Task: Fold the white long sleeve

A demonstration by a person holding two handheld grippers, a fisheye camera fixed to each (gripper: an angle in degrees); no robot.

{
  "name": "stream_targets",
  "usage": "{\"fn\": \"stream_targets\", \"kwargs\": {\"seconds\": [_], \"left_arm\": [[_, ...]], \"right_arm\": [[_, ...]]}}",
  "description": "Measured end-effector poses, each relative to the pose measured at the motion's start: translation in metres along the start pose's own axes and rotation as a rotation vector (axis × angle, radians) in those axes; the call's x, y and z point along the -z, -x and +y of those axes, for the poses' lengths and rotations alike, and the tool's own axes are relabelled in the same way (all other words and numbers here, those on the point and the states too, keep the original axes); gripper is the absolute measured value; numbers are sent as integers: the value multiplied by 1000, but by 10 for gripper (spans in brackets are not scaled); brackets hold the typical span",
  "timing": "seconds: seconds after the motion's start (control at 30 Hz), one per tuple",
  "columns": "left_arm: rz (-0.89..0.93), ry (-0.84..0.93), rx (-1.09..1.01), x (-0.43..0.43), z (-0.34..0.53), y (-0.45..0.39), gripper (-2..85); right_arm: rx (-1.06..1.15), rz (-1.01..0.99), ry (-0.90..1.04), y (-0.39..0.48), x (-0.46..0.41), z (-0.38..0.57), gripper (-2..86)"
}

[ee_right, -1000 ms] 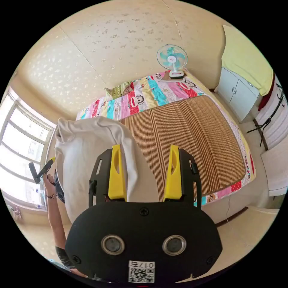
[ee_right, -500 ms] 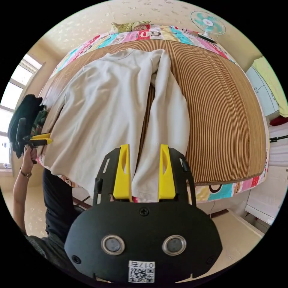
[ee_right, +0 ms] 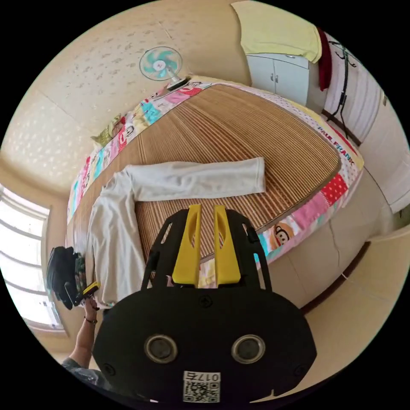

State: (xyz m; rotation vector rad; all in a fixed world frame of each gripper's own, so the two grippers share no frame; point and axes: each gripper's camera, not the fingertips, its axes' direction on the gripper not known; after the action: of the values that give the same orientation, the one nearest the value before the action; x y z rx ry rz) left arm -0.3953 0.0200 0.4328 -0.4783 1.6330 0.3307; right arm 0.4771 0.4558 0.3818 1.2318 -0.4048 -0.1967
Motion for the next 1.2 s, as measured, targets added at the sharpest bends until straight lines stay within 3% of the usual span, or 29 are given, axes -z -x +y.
{"fn": "stream_targets", "kwargs": {"seconds": [0.13, 0.23, 0.37, 0.6, 0.73, 0.87, 0.93, 1.07, 1.2], "left_arm": [[29, -27, 24, 21, 16, 26, 48], [55, 25, 63, 39, 18, 45, 43], [130, 74, 87, 87, 29, 73, 32], [428, 23, 126, 139, 127, 93, 33], [559, -151, 417, 152, 223, 151, 83], [828, -394, 705, 170, 293, 227, 133], [816, -474, 836, 182, 315, 251, 153], [769, -704, 1082, 205, 363, 290, 164], [779, -813, 1149, 207, 383, 306, 115]], "right_arm": [[352, -255, 343, 77, -74, 86, 124], [401, -219, 453, 100, -104, 146, 89], [387, -229, 453, 83, -79, 176, 41], [259, -166, 310, 1, 60, 228, 18], [249, -97, 326, -29, 70, 290, 11], [231, -166, 130, -46, 120, 318, 7], [242, -252, 53, -43, 140, 324, 6], [296, -348, 102, -13, 135, 322, 6], [451, -324, 123, 43, 129, 332, 5]]}}
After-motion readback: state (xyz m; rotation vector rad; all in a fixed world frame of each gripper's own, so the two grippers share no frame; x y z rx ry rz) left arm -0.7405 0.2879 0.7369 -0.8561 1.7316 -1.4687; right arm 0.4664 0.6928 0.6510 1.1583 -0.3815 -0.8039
